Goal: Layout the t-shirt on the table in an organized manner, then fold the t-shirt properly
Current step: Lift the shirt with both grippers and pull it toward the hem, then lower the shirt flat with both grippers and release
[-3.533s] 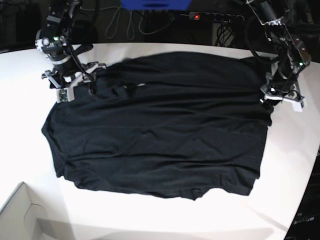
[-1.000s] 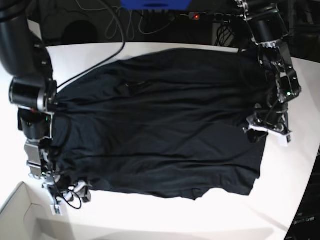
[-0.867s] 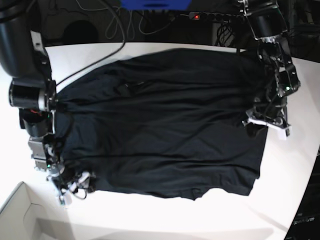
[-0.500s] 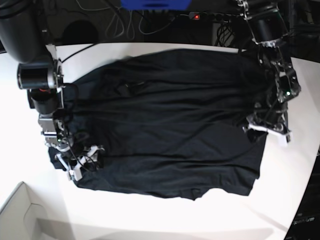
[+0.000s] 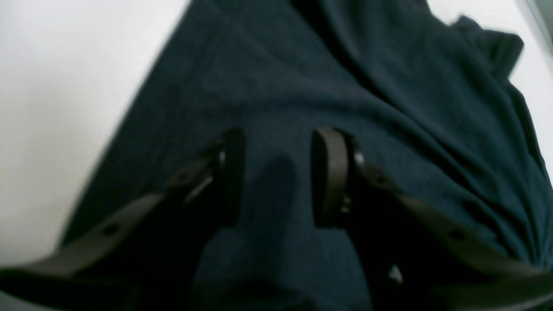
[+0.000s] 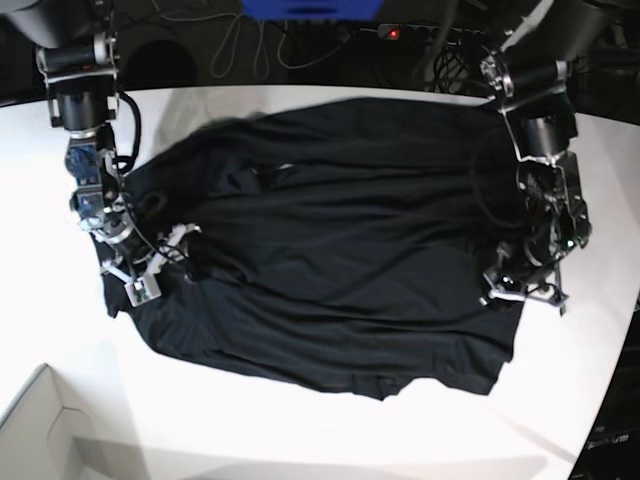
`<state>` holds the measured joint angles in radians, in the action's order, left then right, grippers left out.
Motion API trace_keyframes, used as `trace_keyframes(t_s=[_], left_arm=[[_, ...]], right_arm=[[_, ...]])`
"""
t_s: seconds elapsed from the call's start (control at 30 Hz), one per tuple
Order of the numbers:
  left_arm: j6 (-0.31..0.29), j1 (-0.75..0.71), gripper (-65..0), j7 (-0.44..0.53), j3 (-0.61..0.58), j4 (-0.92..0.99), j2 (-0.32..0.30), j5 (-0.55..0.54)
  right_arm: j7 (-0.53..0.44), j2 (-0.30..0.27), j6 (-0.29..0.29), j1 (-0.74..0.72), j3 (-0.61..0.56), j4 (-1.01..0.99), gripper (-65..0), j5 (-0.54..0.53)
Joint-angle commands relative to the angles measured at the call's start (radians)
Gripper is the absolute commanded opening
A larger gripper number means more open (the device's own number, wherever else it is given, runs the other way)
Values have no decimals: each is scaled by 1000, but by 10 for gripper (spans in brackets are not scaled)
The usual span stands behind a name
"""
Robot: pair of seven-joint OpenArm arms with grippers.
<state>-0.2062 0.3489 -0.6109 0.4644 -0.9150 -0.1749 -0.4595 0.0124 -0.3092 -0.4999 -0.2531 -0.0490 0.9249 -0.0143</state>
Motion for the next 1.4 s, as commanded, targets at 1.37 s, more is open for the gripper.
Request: trace_keyframes(t_s=[1.37], left_arm=[[-12, -896, -147, 13, 155, -866, 51, -177]], right_arm=[[505, 302, -12, 730, 295, 1028, -206, -5]])
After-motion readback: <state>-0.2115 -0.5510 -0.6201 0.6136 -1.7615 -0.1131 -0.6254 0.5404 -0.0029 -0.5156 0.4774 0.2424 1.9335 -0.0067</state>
